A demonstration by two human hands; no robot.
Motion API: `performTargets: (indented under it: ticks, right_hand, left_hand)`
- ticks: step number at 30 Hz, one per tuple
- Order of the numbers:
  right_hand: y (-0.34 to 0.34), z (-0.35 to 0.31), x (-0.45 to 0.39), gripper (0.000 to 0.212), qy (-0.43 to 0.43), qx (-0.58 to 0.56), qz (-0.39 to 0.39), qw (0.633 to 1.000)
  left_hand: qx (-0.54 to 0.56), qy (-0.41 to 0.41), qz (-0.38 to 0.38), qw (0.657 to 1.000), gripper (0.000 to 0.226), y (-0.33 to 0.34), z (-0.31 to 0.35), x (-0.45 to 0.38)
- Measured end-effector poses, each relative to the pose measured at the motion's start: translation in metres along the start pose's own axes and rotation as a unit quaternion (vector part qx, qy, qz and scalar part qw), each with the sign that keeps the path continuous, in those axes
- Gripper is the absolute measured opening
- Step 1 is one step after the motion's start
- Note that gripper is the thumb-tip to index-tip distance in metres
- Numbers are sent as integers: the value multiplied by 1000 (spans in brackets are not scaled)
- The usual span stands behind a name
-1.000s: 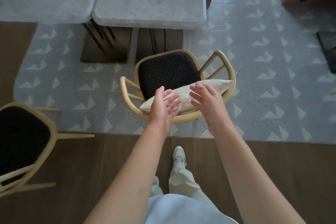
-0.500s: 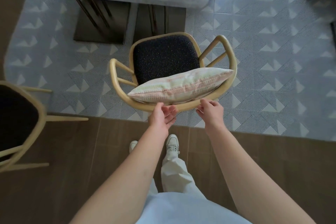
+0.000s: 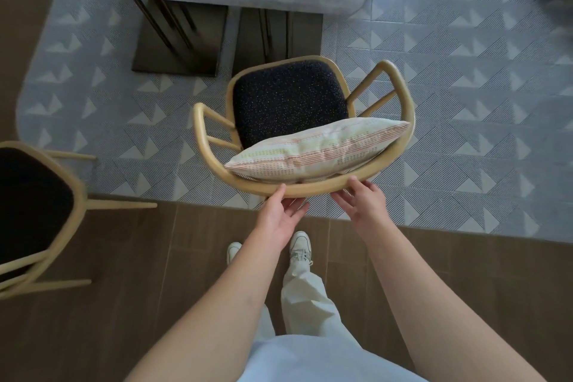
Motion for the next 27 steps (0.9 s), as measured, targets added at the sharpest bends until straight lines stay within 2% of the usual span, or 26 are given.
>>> performTargets:
  ticks: [5,11,20,27]
  right_hand:
    - [13,5,-4,36,3,14,-16,1000]
    - [24,32,5,35,20,21,-21,999]
    - [70,78,30,34,22,4,-44,999]
    - [106,108,45,36,17,-5,-34,999]
  left_hand:
    - [-11,-7,-6,1000,13,-2,2,1]
    - [-14,-9,28,999,30,-34,15,2]
    - [-30,1,42,999,20,-81,66,5]
    - [-55,8,34,998,25,-113,107,1]
Point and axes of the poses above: each hand's wrist, its own x-axis away from the middle knuckle, its own y-axis out of the palm, z = x × y, the point moved 10 cm from there along -x, towards the middle knuckle, and after that the axes turned 3 degrees about y, right-handed, at the moved point
